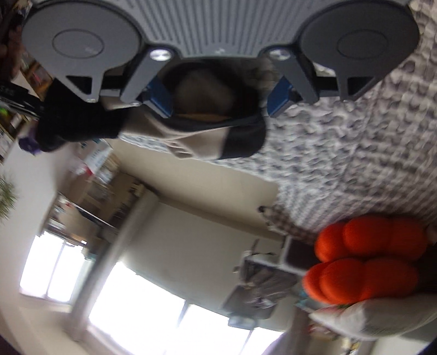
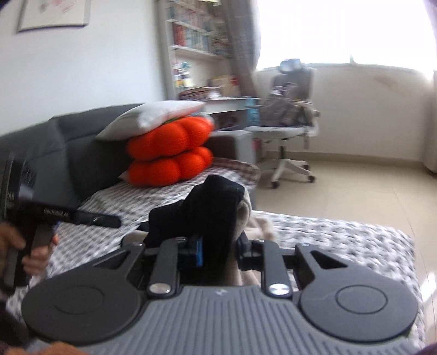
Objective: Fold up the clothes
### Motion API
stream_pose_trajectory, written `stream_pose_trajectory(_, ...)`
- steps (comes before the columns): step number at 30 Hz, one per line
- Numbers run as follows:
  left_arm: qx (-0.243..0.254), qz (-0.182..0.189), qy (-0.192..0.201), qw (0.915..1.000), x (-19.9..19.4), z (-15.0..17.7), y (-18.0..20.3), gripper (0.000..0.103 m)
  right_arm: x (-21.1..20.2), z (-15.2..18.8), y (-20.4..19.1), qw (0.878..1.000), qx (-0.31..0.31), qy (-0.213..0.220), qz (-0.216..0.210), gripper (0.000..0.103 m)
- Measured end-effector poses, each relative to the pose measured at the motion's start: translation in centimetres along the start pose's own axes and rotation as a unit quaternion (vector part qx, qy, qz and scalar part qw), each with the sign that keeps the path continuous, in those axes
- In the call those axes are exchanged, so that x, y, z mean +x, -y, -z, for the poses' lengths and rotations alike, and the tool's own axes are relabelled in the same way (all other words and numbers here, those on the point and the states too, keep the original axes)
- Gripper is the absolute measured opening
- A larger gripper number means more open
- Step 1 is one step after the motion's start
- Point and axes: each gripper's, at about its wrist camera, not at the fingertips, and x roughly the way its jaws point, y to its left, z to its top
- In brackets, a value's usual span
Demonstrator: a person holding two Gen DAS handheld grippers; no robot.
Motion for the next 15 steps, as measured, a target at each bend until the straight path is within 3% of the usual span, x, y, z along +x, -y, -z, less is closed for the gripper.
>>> stream_pose_trajectory(2,-0.009,-0.018,-0.001,0.9998,0.6,0.0,-0.5,0.077,0.0,-0.1,1.1,1.0,0.017,0.003,0.021,0.024)
stream_pose_trajectory(7,0.046,-0.07,-0.018,0.9963,2.8,0.7,0.4,0.077,0.0,-0.1,4.4,0.995,0.064,0.01,0.074,0.023)
stream_pose_trajectory(12,0.081,-0.074,-0.043,0.993,5.4,1.2,1.8,0.077,0.5,0.0,8.6,0.985,0.126,0.01,0.119,0.023)
stream_pose_trajectory(15,0.077,-0.066,-0.05,0.9936,6.8,1.2,2.2,0.077,1.2,0.5,10.7,0.978,0.157,0.003,0.136,0.023)
